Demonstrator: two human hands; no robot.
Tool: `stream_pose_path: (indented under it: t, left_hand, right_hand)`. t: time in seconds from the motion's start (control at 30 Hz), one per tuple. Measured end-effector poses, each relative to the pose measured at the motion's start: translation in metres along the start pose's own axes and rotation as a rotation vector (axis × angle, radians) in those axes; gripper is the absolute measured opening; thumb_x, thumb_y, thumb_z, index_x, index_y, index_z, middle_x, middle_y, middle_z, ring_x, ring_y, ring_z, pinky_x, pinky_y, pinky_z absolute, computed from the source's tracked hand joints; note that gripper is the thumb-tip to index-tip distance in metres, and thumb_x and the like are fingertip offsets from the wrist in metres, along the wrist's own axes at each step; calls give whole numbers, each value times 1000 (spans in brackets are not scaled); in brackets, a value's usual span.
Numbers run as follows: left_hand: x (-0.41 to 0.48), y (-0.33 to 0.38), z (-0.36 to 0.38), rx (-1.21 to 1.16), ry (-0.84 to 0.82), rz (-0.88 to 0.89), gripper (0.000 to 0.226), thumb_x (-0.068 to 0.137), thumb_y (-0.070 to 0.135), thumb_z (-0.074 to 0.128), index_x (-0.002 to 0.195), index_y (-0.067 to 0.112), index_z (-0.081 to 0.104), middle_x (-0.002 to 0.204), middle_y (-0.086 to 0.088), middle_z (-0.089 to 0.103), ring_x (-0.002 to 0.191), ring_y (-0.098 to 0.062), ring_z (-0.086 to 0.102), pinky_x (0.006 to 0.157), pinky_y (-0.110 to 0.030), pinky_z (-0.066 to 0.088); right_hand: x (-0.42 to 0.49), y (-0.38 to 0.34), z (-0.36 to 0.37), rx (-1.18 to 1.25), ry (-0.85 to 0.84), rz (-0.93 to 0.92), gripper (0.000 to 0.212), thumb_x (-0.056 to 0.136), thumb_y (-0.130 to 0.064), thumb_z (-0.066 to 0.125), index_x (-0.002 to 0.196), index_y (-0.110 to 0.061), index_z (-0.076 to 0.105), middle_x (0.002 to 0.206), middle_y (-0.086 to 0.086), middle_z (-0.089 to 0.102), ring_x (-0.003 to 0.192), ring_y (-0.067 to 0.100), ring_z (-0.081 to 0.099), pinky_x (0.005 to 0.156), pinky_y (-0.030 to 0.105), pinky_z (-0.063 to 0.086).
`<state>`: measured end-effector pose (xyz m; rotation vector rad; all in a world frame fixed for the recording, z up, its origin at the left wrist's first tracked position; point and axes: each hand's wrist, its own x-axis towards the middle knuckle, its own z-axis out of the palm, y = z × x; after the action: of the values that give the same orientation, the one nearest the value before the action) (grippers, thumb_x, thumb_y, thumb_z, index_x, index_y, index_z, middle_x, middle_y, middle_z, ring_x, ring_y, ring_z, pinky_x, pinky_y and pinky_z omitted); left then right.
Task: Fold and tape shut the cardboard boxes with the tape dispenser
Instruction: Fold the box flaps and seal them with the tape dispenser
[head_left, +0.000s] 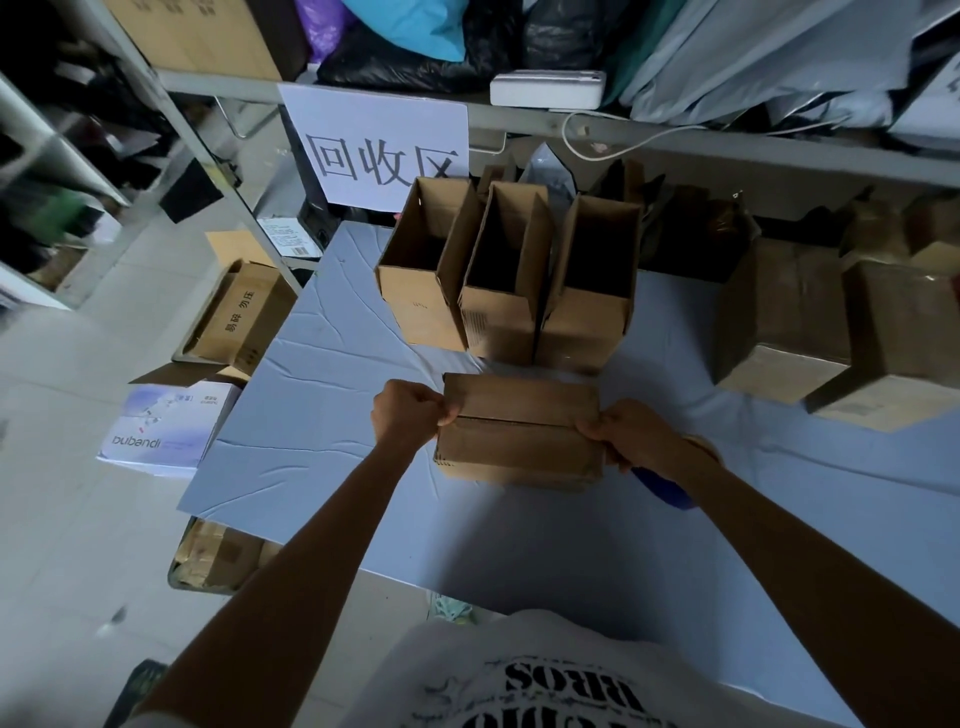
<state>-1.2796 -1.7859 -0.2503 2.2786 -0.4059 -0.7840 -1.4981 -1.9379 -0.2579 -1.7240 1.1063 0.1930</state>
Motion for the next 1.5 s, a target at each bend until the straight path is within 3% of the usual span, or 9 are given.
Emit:
stream_pose_path:
  t: [0.37, 0.57, 0.67, 0.87, 1.07, 1.17, 1.27, 1.37, 1.5]
  left_hand:
    - [-4, -5, -16, -296, -218, 32, 8, 90, 17, 64, 94, 11, 65, 87, -9, 68, 75, -21, 68, 64, -24, 56]
    - [12, -8, -3, -44, -198, 244, 40, 93, 38, 55, 130, 24, 51, 137, -5, 48, 129, -25, 42, 108, -46, 35]
    - [8, -5, 23, 173, -428, 175, 76, 81, 48, 68, 145, 27, 32, 150, -6, 35, 138, -32, 30, 113, -51, 28]
    - [-2, -20, 54, -86, -499, 27, 67, 79, 35, 73, 133, 8, 42, 105, -2, 63, 82, -12, 64, 66, -20, 52]
    - [-15, -31, 61, 164, -469, 52, 86, 70, 55, 77, 131, 9, 37, 123, -9, 57, 96, -21, 62, 65, -24, 52]
    - [-22, -24, 63, 222, -358, 134, 109, 67, 50, 80, 146, 10, 17, 145, -16, 36, 124, -32, 49, 81, -29, 53]
    - [-39, -14, 73, 289, -94, 461, 108, 67, 42, 83, 149, 13, 19, 149, -18, 22, 136, -36, 25, 107, -50, 35]
    - [-62, -7, 101, 396, -199, 493, 104, 76, 58, 67, 151, 15, 9, 156, -15, 2, 144, -36, 1, 116, -59, 0]
    - [-79, -10, 134, 840, -174, 465, 111, 77, 74, 49, 151, 18, -13, 154, -17, -28, 139, -39, -28, 105, -67, -18]
  right_hand:
    - [-10, -9, -6, -309, 276, -153, 41, 93, -30, 58, 63, -1, 58, 64, 14, 58, 63, 27, 56, 68, 37, 43]
    - [-13, 0, -8, -435, 340, -369, 22, 95, -17, 54, 102, -1, 69, 92, 20, 69, 88, 35, 63, 76, 29, 40]
    - [-7, 12, -1, -239, 273, -302, 23, 93, -5, 54, 113, 1, 63, 104, 21, 67, 98, 37, 62, 83, 35, 45]
    - [-2, 20, 17, -24, 262, -249, 52, 84, -12, 67, 130, -16, 45, 92, -2, 60, 79, 11, 61, 63, 13, 51]
    - [-9, 30, 34, 306, 10, -175, 77, 79, -8, 75, 143, -8, 31, 128, 2, 53, 100, 6, 58, 70, 9, 51]
    - [-12, 37, 36, 348, 9, -163, 77, 77, -10, 77, 142, -8, 35, 135, 8, 51, 114, 17, 55, 87, 27, 53]
    - [-14, 48, 36, 168, 299, -178, 53, 81, -21, 74, 125, -6, 48, 115, 8, 57, 103, 22, 58, 87, 35, 51]
    - [-16, 67, 33, -52, 773, -45, 41, 80, -12, 65, 114, 1, 45, 110, 19, 51, 103, 35, 50, 92, 45, 41]
    - [-13, 94, 26, -258, 562, 232, 70, 77, -15, 68, 136, 3, 33, 134, 22, 34, 126, 38, 29, 107, 43, 26]
